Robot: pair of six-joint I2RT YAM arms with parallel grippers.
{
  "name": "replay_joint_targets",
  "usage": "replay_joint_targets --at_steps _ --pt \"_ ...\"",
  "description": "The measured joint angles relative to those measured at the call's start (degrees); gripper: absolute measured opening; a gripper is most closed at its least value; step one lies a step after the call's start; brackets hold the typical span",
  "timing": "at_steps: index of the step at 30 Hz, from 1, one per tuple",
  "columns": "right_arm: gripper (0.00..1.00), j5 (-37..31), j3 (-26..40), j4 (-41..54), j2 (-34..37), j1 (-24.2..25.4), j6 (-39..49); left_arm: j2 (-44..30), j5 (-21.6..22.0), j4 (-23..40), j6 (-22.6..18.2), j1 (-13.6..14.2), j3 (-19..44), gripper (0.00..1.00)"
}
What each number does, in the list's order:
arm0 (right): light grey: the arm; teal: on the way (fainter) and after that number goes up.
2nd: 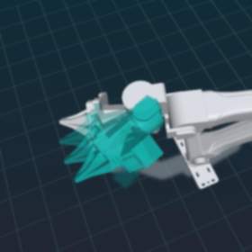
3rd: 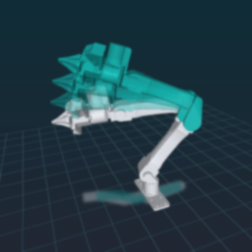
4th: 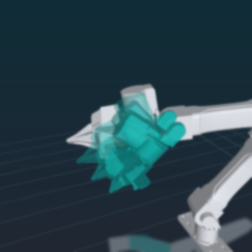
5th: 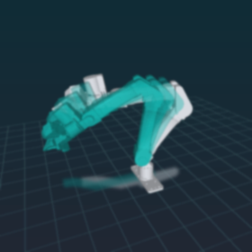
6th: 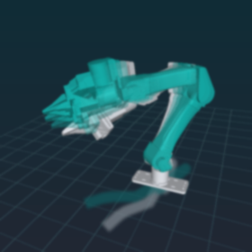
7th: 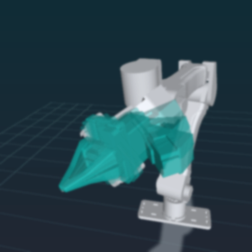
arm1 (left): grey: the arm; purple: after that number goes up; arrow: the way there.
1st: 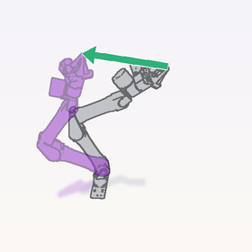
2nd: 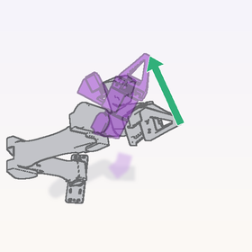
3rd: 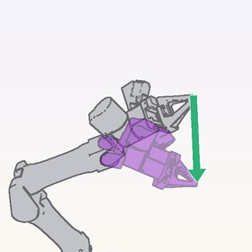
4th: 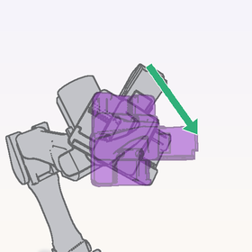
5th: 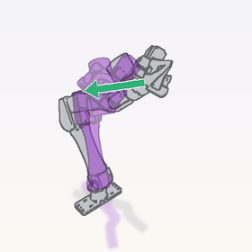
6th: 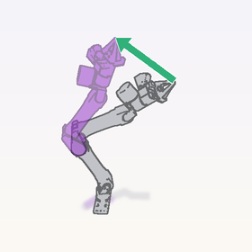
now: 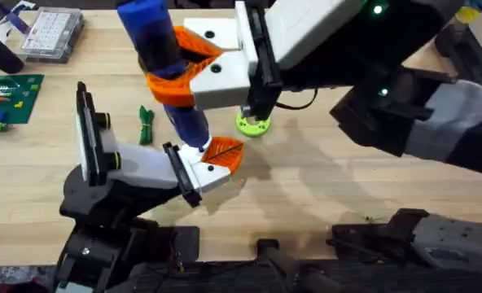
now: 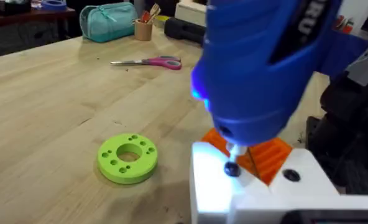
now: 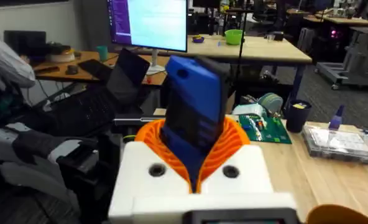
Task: Pick up the gripper from the table and insert it into the empty holder that is missing its gripper. Then pick up a screw, insert it into the mounting hole, and use the screwdriver to tighten it. Finally, clean up the table by picking up the vegetable and placing it into the bucket.
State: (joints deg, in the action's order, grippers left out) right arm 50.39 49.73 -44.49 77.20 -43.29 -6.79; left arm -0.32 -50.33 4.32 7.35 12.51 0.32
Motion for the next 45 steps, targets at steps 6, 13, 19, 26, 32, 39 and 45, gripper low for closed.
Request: replay_joint_targets --at_steps 6,13,19,26,32,39,45 --pt "0.027 -0.6 0.0 -0.1 0.3 0.0 0.4 0.0 0.0 0.0 0.0 0.0 0.0 0.018" --pt "0.027 -0.6 0.0 -0.7 0.3 0.0 0.4 0.0 0.0 0.0 0.0 0.0 0.0 0.018" --pt "0.027 -0.6 0.0 -0.8 0.4 -0.1 0.4 0.0 0.0 0.0 0.0 0.0 0.0 0.018" --pt "0.027 -0.6 0.0 -0.8 0.4 -1.0 0.4 0.0 0.0 0.0 0.0 0.0 0.0 0.018" --pt "0.027 -0.6 0.0 -0.8 0.4 -1.0 0.4 0.0 0.0 0.0 0.0 0.0 0.0 0.018" --pt "0.027 -0.6 0.0 -0.8 0.4 -0.9 0.4 0.0 0.0 0.0 0.0 0.0 0.0 0.018" --pt "0.027 -0.6 0.0 -0.7 0.4 -0.8 0.4 0.0 0.0 0.0 0.0 0.0 0.0 0.018"
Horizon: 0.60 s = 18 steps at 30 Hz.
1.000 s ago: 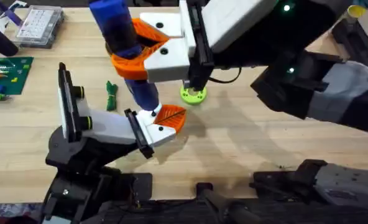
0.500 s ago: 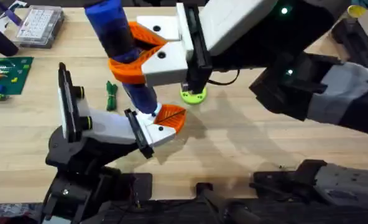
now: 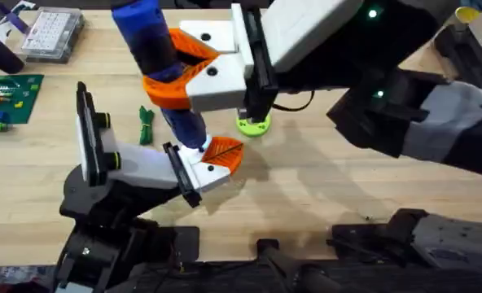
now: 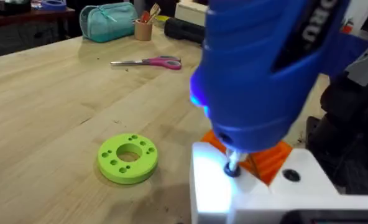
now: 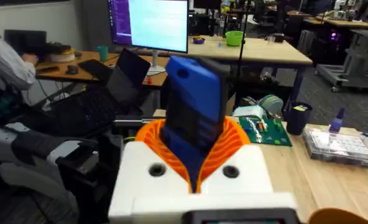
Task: Pick up the gripper from the table and insert it into the empty holder that is missing its gripper. Then pick up a screw, insert it into the mounting hole, and use the screwdriver to tighten it. Finally, clean up the table by picking up the vegetable and placing it into the bucket.
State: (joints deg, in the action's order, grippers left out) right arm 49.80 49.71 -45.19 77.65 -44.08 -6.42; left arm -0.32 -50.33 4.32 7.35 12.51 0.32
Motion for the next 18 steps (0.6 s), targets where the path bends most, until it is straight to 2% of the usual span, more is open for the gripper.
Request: replay_joint_targets --at_steps 18 --pt "0.027 0.0 0.0 1.1 0.0 0.5 0.0 0.0 0.0 0.0 0.0 0.0 0.0 0.018"
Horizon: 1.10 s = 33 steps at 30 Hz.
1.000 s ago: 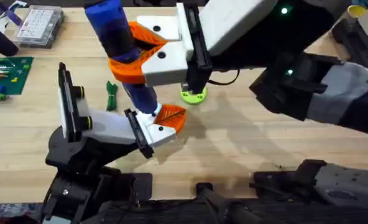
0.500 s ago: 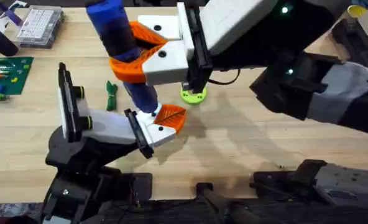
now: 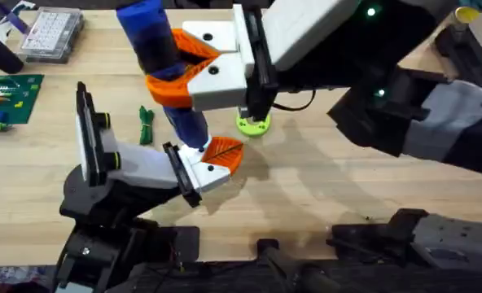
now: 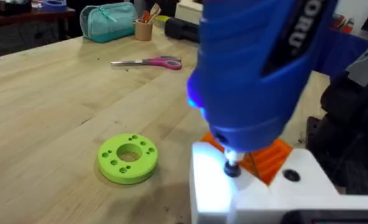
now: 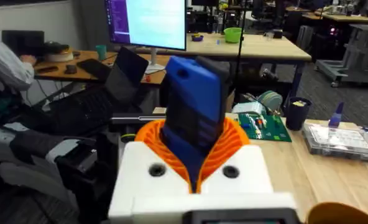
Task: Pick up the gripper from the table and insert it into the empty holder that is missing its gripper. Then pick up a screw, insert it into the mounting hole, and use the screwdriver to tighten it. Finally, clean up the table by picking up the vegetable and placing it into the bucket.
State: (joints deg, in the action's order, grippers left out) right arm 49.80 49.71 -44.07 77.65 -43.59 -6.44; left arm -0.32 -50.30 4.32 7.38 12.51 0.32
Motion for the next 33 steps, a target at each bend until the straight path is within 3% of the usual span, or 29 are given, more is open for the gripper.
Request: replay_joint_targets --at_steps 33 --pt "0.027 0.6 -0.1 1.3 0.0 0.3 0.0 0.0 -0.9 0.1 0.2 0.0 0.0 0.018"
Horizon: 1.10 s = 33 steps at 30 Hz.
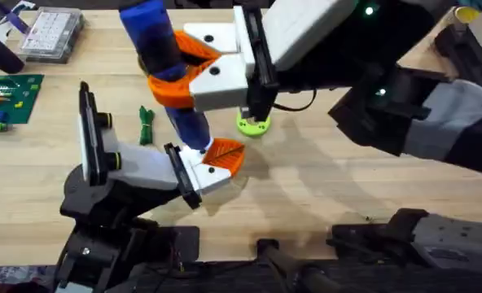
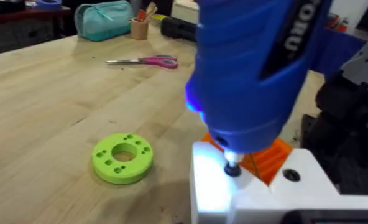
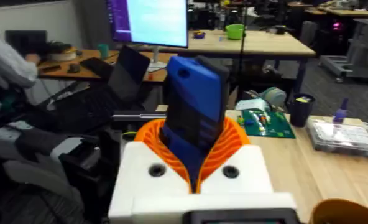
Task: Pick up the gripper from the table and insert it into the empty holder that is missing its gripper. Then pick up a screw, insert it into the mounting hole, and use the screwdriver to tighten it. Finally, clean up the table by picking up the vegetable and placing it into the bucket.
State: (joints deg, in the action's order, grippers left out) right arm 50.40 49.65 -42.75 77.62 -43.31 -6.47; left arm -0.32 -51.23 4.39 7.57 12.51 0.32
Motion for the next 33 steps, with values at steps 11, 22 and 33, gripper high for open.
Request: replay_joint_targets --at_steps 11,22,33 --pt "0.026 -1.0 4.8 -3.5 1.0 0.9 -2.5 0.0 0.1 0.0 0.0 0.1 0.0 0.018" --pt "0.026 0.2 21.9 25.1 0.7 2.8 8.8 0.0 0.4 0.0 0.0 0.1 0.0 0.018" --pt "0.026 -11.6 22.0 43.7 0.8 10.5 22.0 0.0 0.5 0.0 0.0 0.1 0.0 0.018"
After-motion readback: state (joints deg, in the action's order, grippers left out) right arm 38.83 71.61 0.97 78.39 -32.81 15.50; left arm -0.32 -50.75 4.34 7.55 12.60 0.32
